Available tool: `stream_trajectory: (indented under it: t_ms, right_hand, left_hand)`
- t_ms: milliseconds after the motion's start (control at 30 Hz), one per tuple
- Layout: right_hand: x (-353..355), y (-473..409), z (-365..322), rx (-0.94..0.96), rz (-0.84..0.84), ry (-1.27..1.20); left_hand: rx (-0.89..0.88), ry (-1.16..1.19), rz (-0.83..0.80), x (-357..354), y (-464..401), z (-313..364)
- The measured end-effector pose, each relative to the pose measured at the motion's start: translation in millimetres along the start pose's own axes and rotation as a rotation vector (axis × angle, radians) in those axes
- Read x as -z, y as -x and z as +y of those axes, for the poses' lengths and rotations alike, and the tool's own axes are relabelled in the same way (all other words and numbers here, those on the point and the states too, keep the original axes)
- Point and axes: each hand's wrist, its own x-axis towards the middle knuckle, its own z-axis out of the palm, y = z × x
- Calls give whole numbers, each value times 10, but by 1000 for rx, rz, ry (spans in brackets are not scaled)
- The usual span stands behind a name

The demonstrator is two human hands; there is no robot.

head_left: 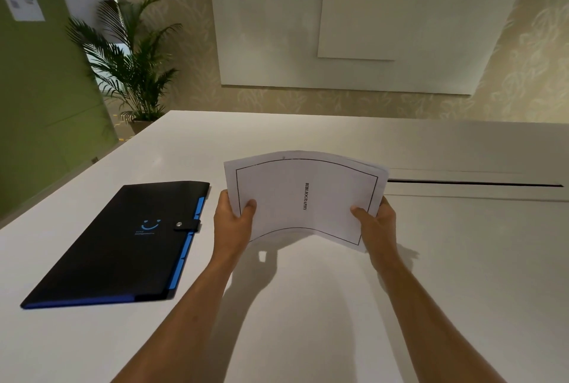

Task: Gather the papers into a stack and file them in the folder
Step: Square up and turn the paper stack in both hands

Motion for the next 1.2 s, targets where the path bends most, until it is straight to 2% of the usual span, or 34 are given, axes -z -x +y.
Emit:
stream_trajectory:
  t_ms: [267,433,500,567,667,733,767,867,967,1067,1133,1200]
  right_hand:
    - [8,-85,-42,5,41,42]
    - [-52,-73,16,-40,261,-77]
    - [-105,-49,52,-99,336,-152]
    - [-184,-42,31,-259,358,-308]
    - [-323,3,-11,-414,206,-639]
    - [-416,69,-57,-414,100,-749]
    - [-443,88,-73,-410,105,-761]
    - [-453,69,-137,-359,166,-688]
    - [-407,23,-168,-278,157,-564]
    - [-315,-39,-204,-175,124,-431]
    - [-251,-86,-224,-117,78,-345]
    - [-194,-139,-272,-68,33,-280]
  left_hand:
    - [-22,-2,-4,4,-39,43]
    - [30,76,22,-54,-69,152]
    - [53,136,31,-94,-67,178]
    - [75,221,38,-146,-59,190]
    - [147,324,48,-249,-3,177]
    - [183,374,40,-320,66,143]
    - [196,392,40,-345,100,116]
    - [250,398,30,-356,157,22]
    - [346,425,-8,-273,144,-58]
    - [390,504,68,-128,34,-58]
    - [374,445,90,-11,-105,-12]
    - [320,295,2,95,-252,53]
